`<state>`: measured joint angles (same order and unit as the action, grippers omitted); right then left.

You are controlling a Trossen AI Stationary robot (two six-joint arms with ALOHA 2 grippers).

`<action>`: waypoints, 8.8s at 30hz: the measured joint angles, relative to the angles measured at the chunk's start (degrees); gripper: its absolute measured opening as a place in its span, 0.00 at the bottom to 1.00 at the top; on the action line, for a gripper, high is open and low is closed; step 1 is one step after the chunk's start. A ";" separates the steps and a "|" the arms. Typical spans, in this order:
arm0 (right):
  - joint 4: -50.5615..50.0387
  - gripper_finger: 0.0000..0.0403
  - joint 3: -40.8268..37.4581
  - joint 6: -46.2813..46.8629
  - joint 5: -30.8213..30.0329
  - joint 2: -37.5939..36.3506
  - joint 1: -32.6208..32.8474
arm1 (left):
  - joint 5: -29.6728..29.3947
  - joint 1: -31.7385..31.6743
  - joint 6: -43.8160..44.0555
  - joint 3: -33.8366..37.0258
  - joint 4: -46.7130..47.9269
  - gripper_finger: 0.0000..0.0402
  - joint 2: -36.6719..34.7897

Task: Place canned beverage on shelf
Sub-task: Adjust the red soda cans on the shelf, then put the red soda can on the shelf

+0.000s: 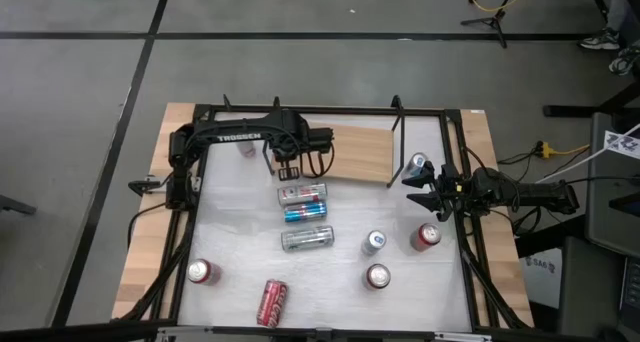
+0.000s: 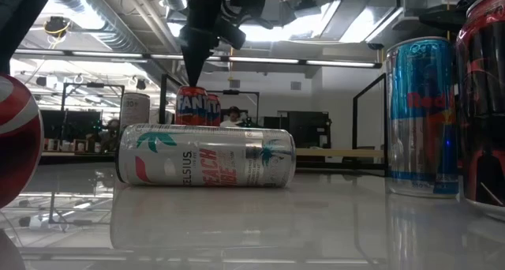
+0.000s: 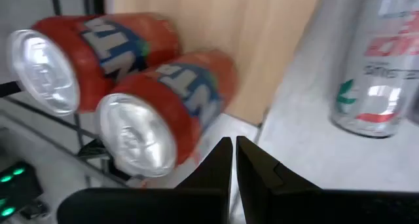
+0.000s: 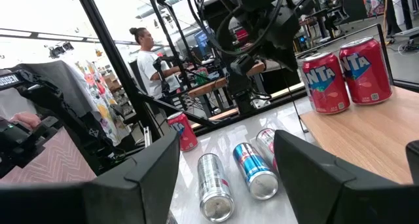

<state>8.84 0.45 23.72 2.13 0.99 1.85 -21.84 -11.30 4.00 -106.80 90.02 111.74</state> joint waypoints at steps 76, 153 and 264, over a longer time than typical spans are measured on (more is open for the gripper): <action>-0.11 0.59 0.00 -0.01 0.02 0.00 0.00 | 3.29 -4.33 -9.91 -3.67 -0.78 0.03 -5.95; -3.43 0.59 0.00 -0.01 0.00 -0.01 0.00 | 17.02 -23.47 4.38 38.38 -37.14 0.03 -28.63; -3.43 0.59 0.00 -0.01 0.00 0.00 0.00 | 23.26 30.19 45.34 38.34 -32.21 0.00 -46.14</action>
<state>5.41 0.45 23.71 2.13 0.99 1.85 1.43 18.89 49.35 -68.47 57.81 65.60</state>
